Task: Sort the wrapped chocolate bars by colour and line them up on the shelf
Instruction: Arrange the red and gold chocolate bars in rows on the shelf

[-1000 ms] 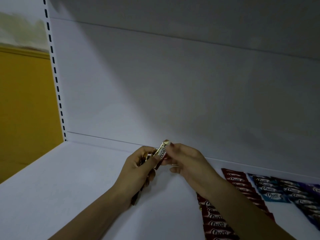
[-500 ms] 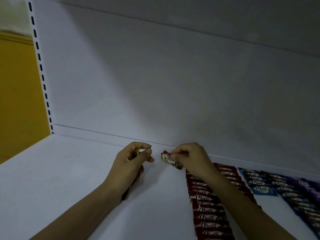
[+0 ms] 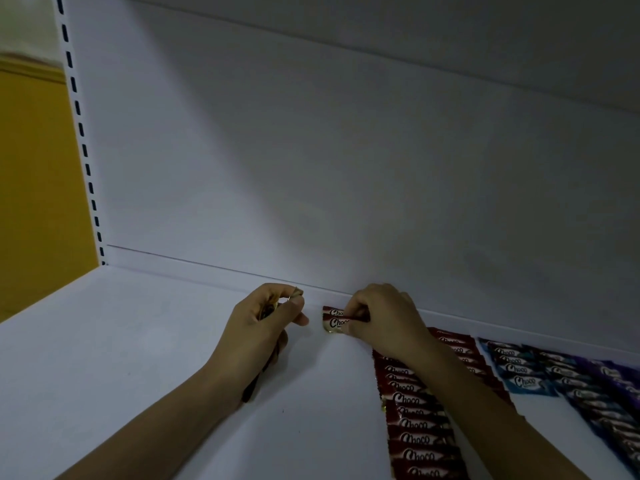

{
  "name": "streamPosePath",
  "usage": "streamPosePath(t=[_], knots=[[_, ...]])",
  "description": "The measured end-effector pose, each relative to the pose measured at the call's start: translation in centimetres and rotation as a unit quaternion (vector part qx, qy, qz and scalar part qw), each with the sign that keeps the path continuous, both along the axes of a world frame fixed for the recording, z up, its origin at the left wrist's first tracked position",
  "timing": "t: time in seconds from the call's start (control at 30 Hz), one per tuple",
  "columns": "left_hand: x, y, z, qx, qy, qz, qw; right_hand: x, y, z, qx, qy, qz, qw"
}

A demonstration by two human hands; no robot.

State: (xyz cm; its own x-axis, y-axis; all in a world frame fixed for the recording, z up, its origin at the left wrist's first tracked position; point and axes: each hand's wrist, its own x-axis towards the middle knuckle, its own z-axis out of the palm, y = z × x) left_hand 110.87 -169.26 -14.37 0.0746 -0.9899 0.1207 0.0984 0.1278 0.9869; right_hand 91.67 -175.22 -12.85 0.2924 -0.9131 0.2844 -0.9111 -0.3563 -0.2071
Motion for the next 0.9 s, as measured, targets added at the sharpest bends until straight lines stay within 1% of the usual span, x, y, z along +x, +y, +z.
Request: streamPosePath(t=[0.1, 0.17, 0.37, 0.6, 0.67, 0.7, 0.73, 0.77, 0.8, 0.83, 0.87, 0.9], knots=[[0.0, 0.0, 0.0, 0.004, 0.006, 0.002, 1.0, 0.2, -0.1, -0.4, -0.036, 0.0, -0.015, 0.999], [0.0, 0.0, 0.1, 0.008, 0.014, 0.005, 1.0, 0.3, -0.1, -0.6, -0.044, 0.003, -0.02, 0.999], [0.1, 0.0, 0.3, 0.025, 0.051, 0.015, 0.998, 0.2, -0.2, -0.9, -0.049, -0.003, -0.014, 0.999], [0.1, 0.3, 0.5, 0.026, 0.049, -0.006, 0.998, 0.2, -0.1, -1.0, -0.042, -0.004, -0.017, 0.999], [0.2, 0.4, 0.5, 0.029, 0.059, -0.012, 0.998, 0.2, 0.0, -0.8, -0.038, 0.004, -0.021, 0.999], [0.3, 0.4, 0.5, 0.033, 0.065, -0.017, 0.997, 0.3, 0.0, -0.6, -0.039, -0.007, -0.019, 0.999], [0.3, 0.3, 0.7, 0.042, 0.074, -0.024, 0.996, 0.5, 0.1, -0.3, -0.031, -0.057, -0.008, 0.998], [0.5, 0.1, 0.8, 0.056, 0.093, -0.037, 0.993, 0.8, 0.4, 0.3, 0.002, -0.147, 0.011, 0.989], [0.5, -0.1, 1.0, 0.076, 0.123, -0.058, 0.988, 1.4, 0.8, 1.0, 0.057, -0.257, 0.04, 0.964], [0.6, -0.2, 1.2, 0.098, 0.159, -0.086, 0.979, 2.1, 1.3, 1.8, 0.121, -0.349, 0.079, 0.926], [0.6, -0.3, 1.3, 0.115, 0.186, -0.114, 0.969, 2.6, 1.8, 2.5, 0.167, -0.399, 0.111, 0.895], [0.7, -0.3, 1.4, 0.124, 0.197, -0.136, 0.963, 3.0, 2.2, 3.0, 0.197, -0.412, 0.133, 0.88]])
